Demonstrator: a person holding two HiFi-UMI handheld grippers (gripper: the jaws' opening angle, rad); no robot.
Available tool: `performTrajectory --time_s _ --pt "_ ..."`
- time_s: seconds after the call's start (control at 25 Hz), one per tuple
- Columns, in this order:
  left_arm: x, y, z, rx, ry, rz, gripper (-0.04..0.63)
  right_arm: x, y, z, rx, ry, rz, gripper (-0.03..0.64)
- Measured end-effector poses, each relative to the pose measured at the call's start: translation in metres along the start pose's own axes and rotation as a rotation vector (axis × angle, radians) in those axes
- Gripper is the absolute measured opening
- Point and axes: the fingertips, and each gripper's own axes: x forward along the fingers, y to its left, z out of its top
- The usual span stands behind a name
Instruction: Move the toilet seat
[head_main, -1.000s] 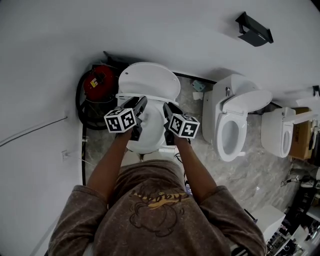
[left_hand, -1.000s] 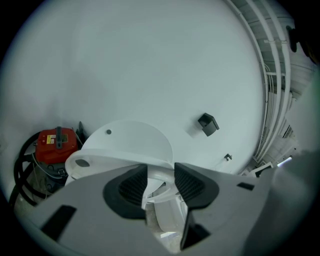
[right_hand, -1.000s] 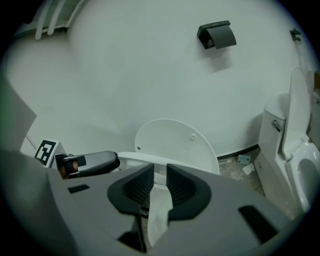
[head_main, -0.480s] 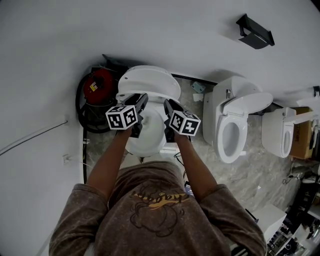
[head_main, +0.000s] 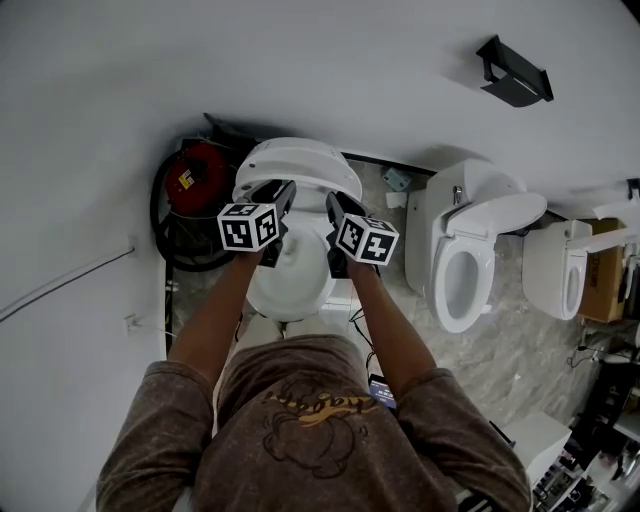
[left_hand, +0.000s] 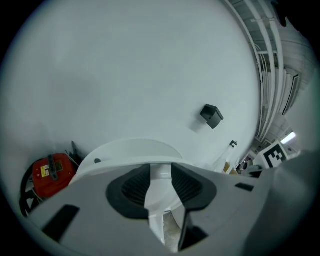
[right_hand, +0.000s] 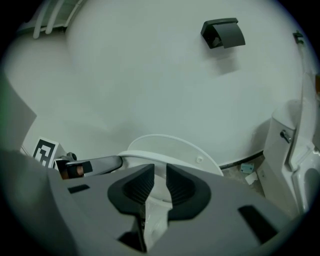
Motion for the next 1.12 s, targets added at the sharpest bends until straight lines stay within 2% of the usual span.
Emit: performTrajectory --time_s 0.16,0.52,0.76,0.92,1.12 --pt "0.011 0.008 0.007 0.026 0.018 0.017 0.118 0.010 -0.003 0.008 -0.026 0.005 -0.006 0.075" --pt "0.026 0.013 0.017 0.072 0.035 0.024 0.117 0.025 -0.005 0.015 -0.091 0.027 -0.011 0.074" --pt "0.021 0.003 0.018 0.091 0.030 0.002 0.117 0.019 0.005 0.021 -0.114 0.006 0.014 0.074" --pt "0.002 -0.014 0.032 0.118 -0.002 -0.019 0.117 -0.002 0.015 0.034 -0.130 -0.030 0.040 0.074" --pt "-0.031 -0.040 0.061 0.169 -0.090 -0.042 0.112 -0.038 0.034 0.059 -0.168 -0.109 0.076 0.074"
